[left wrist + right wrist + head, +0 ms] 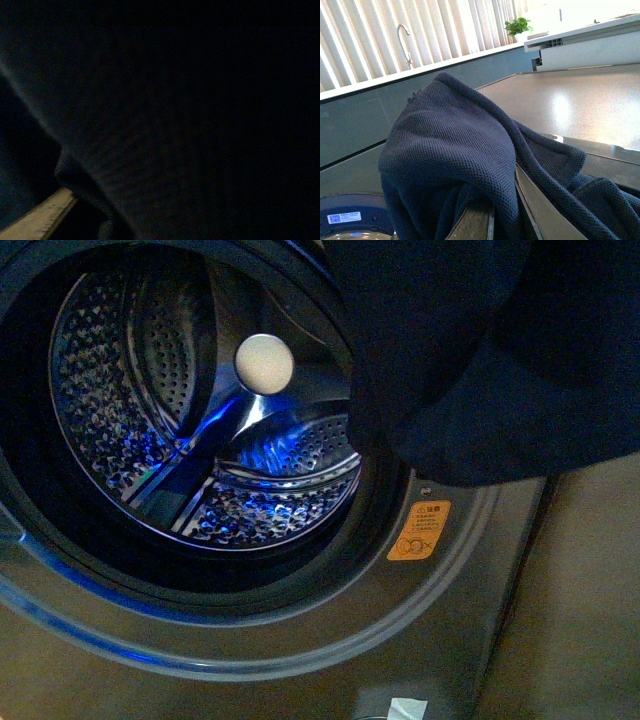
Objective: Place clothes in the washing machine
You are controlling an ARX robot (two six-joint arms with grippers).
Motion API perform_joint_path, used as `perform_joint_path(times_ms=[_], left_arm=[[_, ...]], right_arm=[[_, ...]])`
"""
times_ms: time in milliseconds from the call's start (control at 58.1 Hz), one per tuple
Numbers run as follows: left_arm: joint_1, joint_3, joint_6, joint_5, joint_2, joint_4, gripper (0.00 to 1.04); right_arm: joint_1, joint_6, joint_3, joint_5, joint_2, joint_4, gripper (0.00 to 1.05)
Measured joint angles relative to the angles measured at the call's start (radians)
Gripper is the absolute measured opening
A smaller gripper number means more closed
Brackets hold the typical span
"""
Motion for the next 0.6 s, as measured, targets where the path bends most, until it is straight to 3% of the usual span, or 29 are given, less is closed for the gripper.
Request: perform_joint_path(times_ms=[121, 379, 568, 603], left_arm=[[0.038, -0.024, -0.013, -0.028, -0.006, 0.027, 0.56], [0.124, -0.114, -0.055, 0.052, -0.055, 0.031, 0.22], [0.193, -0.186, -0.077, 0.121, -0.096, 0.047, 0.15], [0.205, -0.204, -0.077, 0.133, -0.104, 0.056, 0.15]], right_arm=[[0.001, 0.001, 0.000, -0.003, 0.000, 0.000, 0.34], [0.001, 0.006, 0.008, -0.005, 0.000, 0.000, 0.70], [0.002, 0.008, 0.011, -0.008, 0.000, 0.001, 0.99], [0.002, 0.009, 0.011, -0.008, 0.000, 0.001, 0.99]])
